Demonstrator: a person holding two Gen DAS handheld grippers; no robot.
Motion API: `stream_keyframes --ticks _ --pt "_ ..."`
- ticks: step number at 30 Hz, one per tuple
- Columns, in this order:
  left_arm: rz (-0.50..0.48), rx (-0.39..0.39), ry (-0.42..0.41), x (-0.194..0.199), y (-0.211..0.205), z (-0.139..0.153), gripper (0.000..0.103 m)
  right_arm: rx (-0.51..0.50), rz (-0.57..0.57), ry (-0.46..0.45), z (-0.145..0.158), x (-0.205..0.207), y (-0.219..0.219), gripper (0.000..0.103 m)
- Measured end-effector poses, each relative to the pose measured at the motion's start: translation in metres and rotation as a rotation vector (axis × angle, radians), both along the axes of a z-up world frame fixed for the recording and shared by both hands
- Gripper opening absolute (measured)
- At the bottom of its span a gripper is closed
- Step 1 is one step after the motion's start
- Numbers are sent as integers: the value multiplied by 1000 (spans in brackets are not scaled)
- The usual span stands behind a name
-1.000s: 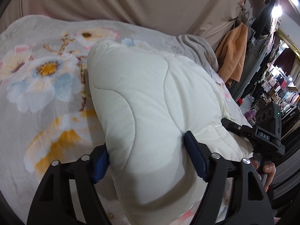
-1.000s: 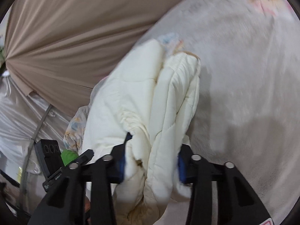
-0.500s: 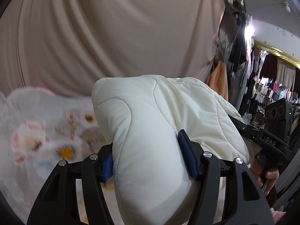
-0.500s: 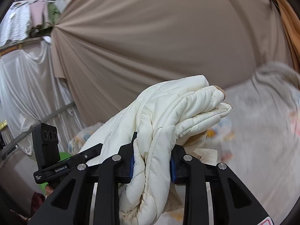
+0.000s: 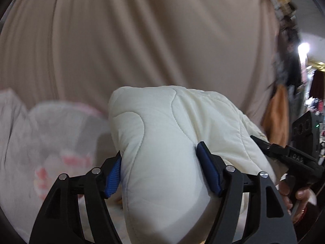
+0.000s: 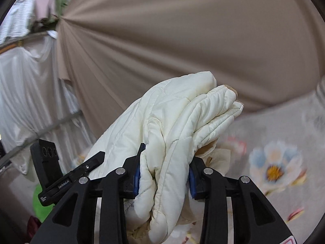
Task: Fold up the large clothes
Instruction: 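Lower the jacket bundle onto the bedspread with both grippers and release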
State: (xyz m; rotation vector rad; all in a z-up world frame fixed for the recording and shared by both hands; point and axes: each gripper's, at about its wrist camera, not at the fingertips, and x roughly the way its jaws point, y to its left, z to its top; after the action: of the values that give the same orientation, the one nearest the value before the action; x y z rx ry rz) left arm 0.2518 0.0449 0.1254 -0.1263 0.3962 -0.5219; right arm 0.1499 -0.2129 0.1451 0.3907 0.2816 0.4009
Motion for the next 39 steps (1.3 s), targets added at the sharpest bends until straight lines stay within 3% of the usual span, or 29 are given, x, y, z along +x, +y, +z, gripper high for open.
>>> stream_keyframes --ticks 2,4,6,9,11,14,16,18,20,25,30,39 --pt "51 73 134 28 -2 -54 70 7 -6 154 -54 44 4 39" --pt "63 71 142 28 6 -86 81 38 -10 291 -106 66 3 52" --pt "53 80 140 18 12 -93 90 100 -9 307 -139 62 -7 74" --pt "61 101 176 9 15 -85 91 179 14 342 -144 50 -26 76" --pt "82 99 178 -1 31 -75 91 159 -18 323 -130 34 -36 76" --pt "140 106 162 -23 38 -54 92 117 -79 272 -107 8 -44 67" --pt "173 118 142 -35 38 -39 93 84 -102 224 -87 -9 -43 48" --pt "199 136 134 -44 27 -27 93 37 -81 204 -71 -19 -34 16" --pt "197 148 142 -49 15 -22 93 -9 -37 189 -61 -24 -12 7" --pt "226 220 163 -51 -12 -37 92 -192 -17 207 -68 -22 42 4" --pt "240 248 252 -33 -18 -72 94 -277 -60 266 -96 -7 54 0" --pt "255 281 245 -30 -24 -92 98 -278 -59 320 -136 18 48 0"
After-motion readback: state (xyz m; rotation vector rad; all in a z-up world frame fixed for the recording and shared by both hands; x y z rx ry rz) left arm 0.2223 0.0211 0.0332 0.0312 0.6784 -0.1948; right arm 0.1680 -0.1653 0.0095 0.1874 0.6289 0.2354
